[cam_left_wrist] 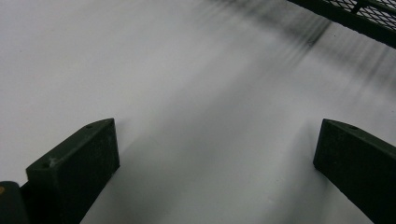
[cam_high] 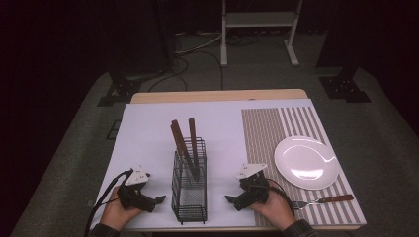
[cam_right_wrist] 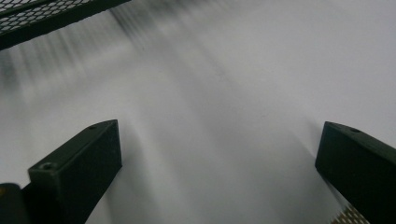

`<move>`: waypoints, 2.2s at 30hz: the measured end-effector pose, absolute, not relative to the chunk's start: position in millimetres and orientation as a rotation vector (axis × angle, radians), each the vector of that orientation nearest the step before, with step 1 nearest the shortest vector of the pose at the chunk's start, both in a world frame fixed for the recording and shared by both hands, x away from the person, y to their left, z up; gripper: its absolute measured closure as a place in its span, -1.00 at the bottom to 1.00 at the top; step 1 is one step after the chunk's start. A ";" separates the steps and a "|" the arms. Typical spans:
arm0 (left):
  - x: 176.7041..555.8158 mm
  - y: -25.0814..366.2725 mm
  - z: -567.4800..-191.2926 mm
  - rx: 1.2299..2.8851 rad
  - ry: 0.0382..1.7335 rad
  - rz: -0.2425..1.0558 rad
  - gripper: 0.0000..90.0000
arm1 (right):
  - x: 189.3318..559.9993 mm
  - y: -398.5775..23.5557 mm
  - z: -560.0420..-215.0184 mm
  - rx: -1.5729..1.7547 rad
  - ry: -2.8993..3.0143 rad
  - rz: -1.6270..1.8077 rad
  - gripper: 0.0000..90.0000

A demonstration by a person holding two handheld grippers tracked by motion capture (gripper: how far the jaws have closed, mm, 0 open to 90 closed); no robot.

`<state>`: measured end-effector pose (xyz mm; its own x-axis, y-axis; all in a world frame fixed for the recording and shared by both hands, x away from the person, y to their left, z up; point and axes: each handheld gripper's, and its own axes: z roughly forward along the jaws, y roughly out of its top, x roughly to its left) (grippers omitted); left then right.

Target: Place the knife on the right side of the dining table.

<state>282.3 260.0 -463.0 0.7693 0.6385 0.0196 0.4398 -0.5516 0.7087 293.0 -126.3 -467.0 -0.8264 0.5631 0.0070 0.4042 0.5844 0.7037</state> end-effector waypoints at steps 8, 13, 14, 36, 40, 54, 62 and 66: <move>282.3 260.0 -463.0 2.244 0.799 0.359 -1.00 | 293.0 -126.2 -466.8 0.807 2.598 1.071 -1.00; 282.3 260.1 -462.9 2.244 0.800 0.357 -1.00 | 294.2 -126.8 -466.1 0.833 2.603 1.087 -1.00; 282.3 260.1 -463.0 2.244 0.800 0.357 -1.00 | 294.3 -126.6 -465.8 0.838 2.604 1.085 -1.00; 282.4 260.2 -463.0 2.244 0.800 0.356 -1.00 | 303.1 -129.4 -452.1 0.855 2.607 1.114 -0.71; 282.4 260.2 -463.0 2.243 0.800 0.356 -1.00 | 304.8 -129.9 -447.0 0.871 2.602 1.146 -0.71; 282.4 260.3 -462.9 2.245 0.800 0.355 -1.00 | 309.3 -127.4 -424.5 0.831 2.589 1.212 -0.69; 282.4 260.2 -462.9 2.245 0.800 0.355 -1.00 | 316.8 -127.9 -409.6 0.834 2.559 1.256 -0.69; 282.3 260.2 -462.9 2.244 0.801 0.355 -1.00 | 320.9 -129.2 -400.4 0.828 2.537 1.279 -0.69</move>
<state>282.3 260.2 -462.9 0.7693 0.6387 0.0169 0.4417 -0.5509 0.7081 320.9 -129.2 -400.4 -0.8282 0.5541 0.0846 0.3976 0.4745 0.7853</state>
